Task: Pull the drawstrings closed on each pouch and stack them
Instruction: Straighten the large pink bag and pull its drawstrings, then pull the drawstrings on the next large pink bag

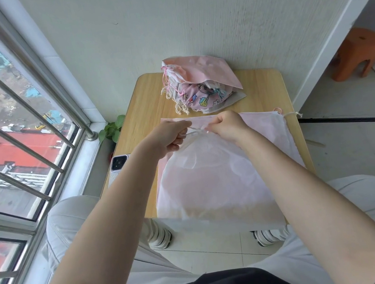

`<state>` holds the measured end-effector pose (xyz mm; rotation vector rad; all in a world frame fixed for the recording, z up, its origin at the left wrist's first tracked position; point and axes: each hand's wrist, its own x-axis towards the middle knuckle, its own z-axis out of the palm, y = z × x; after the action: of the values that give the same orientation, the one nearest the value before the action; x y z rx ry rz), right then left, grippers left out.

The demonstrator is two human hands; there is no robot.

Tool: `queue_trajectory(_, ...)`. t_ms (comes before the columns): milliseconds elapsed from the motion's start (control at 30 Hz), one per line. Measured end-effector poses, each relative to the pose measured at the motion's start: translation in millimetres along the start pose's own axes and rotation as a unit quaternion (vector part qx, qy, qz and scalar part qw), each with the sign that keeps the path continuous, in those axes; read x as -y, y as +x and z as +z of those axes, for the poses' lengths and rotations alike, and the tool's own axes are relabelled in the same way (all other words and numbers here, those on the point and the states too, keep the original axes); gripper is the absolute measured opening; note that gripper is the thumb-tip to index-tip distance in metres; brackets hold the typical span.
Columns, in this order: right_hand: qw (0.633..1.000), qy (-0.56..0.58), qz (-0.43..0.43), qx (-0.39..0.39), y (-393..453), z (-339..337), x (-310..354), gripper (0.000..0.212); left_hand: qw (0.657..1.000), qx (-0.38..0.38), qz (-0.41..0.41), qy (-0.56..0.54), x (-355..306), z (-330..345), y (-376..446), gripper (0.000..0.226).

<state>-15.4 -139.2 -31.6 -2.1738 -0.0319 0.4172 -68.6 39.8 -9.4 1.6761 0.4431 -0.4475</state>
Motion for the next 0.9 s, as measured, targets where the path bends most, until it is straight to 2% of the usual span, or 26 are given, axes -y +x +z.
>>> queue_trajectory(100, 0.998, -0.046, -0.001, -0.047, 6, -8, -7, 0.032, 0.994, -0.067, -0.02, 0.083, 11, -8, 4, 0.039)
queue_trajectory(200, 0.992, -0.1, -0.02, -0.08, 11, -10, -10, 0.026, 0.982, -0.104, -0.036, 0.156, 18, -10, 7, 0.035)
queue_trajectory(300, 0.991, -0.11, -0.035, -0.066, 13, -7, -10, 0.022, 0.961, -0.148, -0.053, 0.226, 16, -11, 11, 0.047)
queue_trajectory(367, 0.992, -0.098, -0.048, -0.061, 15, -6, -6, 0.024, 0.95, -0.17, -0.01, 0.263, 14, -14, 16, 0.05)
queue_trajectory(433, 0.991, -0.098, -0.063, -0.064, 19, -7, 3, 0.025, 0.952, -0.137, 0.058, 0.268, 8, -15, 19, 0.037)
queue_trajectory(500, 0.989, -0.112, -0.08, -0.06, 25, -9, 15, 0.025, 0.956, -0.046, 0.088, 0.275, -5, -11, 15, 0.046)
queue_trajectory(600, 0.985, -0.121, -0.11, -0.05, 29, -13, 35, 0.023, 0.916, 0.052, 0.073, 0.392, -27, 0, 15, 0.054)
queue_trajectory(667, 0.985, -0.115, -0.115, -0.058, 31, -18, 45, 0.019, 0.892, 0.052, 0.081, 0.442, -35, 4, 24, 0.036)
queue_trajectory(700, 0.985, -0.113, -0.114, -0.071, 34, -23, 52, 0.016, 0.891, 0.044, 0.096, 0.441, -43, 6, 29, 0.024)
queue_trajectory(800, 0.972, -0.119, -0.143, -0.146, 41, -35, 70, 0.005, 0.938, -0.003, 0.125, 0.323, -56, 3, 40, 0.041)
queue_trajectory(900, 0.94, -0.157, -0.174, -0.25, 48, -51, 91, 0.032, 0.975, -0.122, 0.154, 0.101, -78, -10, 57, 0.038)
